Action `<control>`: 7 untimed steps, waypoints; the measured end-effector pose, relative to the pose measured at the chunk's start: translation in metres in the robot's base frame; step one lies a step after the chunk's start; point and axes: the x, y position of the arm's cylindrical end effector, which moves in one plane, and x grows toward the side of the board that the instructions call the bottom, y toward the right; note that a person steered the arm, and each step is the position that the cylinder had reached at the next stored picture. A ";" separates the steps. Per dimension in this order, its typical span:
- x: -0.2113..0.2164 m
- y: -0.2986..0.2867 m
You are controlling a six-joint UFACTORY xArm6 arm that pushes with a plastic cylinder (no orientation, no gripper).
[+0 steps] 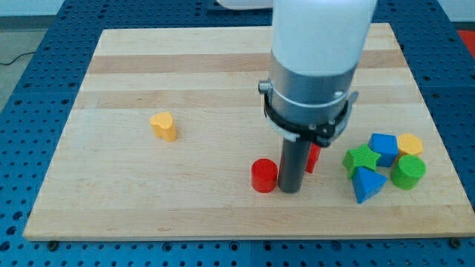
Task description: Place the red circle towards top left of the red star
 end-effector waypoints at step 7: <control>-0.038 -0.042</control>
